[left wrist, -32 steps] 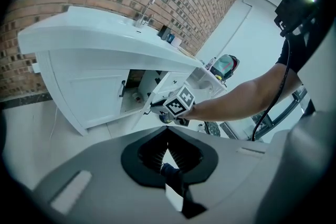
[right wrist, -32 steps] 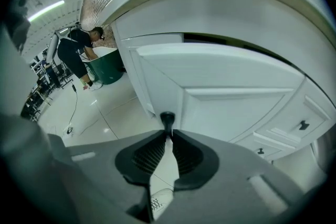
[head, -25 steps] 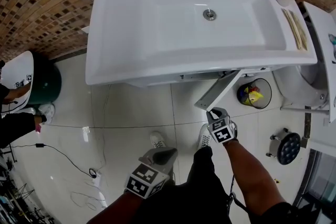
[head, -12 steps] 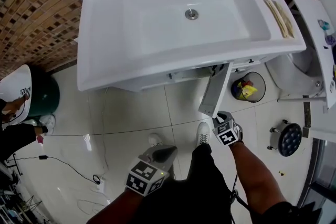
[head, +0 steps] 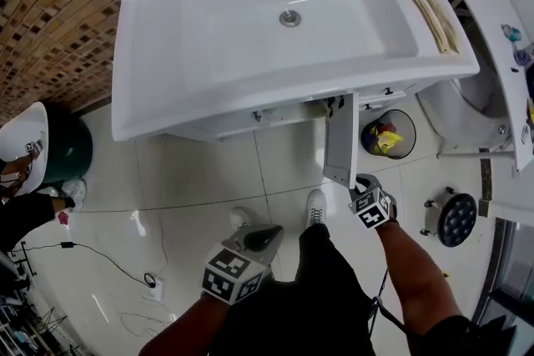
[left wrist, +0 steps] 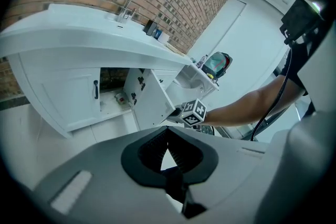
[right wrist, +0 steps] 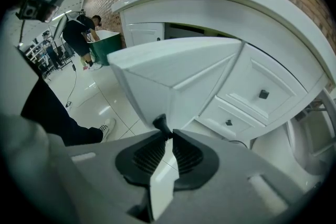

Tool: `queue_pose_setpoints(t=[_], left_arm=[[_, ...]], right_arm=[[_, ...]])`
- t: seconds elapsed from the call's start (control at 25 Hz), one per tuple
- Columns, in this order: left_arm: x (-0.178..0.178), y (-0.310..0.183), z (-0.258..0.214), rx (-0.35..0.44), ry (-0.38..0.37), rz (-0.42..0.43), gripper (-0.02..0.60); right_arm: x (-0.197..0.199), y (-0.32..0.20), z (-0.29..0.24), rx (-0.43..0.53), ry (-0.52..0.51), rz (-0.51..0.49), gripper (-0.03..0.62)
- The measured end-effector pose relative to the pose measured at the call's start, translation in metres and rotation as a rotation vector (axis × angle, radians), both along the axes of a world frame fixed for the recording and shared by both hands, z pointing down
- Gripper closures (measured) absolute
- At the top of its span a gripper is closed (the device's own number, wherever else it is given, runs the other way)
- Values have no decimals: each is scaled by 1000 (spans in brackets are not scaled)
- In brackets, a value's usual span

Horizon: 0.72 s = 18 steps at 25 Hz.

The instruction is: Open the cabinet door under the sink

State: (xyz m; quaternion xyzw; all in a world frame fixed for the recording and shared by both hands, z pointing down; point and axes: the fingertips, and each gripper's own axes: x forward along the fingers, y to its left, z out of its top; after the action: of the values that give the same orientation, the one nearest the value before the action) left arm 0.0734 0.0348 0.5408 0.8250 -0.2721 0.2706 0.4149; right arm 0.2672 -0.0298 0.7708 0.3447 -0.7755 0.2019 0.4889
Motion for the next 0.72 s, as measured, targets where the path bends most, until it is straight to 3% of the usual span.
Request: queue_pose_setpoints(t=[0.48,0.72], left_arm=[[27,-6,4,12,0,-65,571],[34,-11,2,24,-10,-90,571]], right_arm=[[71,-6,3,2,66,-21,572],[71,-9,3,1,56,-81,572]])
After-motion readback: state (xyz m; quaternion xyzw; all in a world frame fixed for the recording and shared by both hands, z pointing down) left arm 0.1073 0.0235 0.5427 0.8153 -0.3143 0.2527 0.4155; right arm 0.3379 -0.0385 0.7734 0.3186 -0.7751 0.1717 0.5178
